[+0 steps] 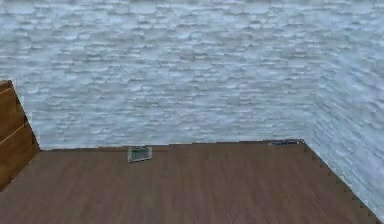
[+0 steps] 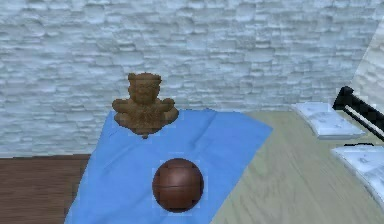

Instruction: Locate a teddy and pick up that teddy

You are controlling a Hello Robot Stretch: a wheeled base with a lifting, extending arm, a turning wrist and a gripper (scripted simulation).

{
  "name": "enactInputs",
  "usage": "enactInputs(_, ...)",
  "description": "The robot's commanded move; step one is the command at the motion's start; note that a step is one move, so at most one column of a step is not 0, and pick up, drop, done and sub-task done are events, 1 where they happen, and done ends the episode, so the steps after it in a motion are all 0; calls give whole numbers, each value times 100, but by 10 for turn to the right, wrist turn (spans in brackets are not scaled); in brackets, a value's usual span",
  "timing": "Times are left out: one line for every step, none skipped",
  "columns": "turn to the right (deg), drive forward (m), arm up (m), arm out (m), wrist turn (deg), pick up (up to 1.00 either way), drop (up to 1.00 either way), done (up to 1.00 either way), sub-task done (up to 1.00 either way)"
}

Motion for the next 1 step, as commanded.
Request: enactInputs(-120,0,0,0,0,0,0,0,0)
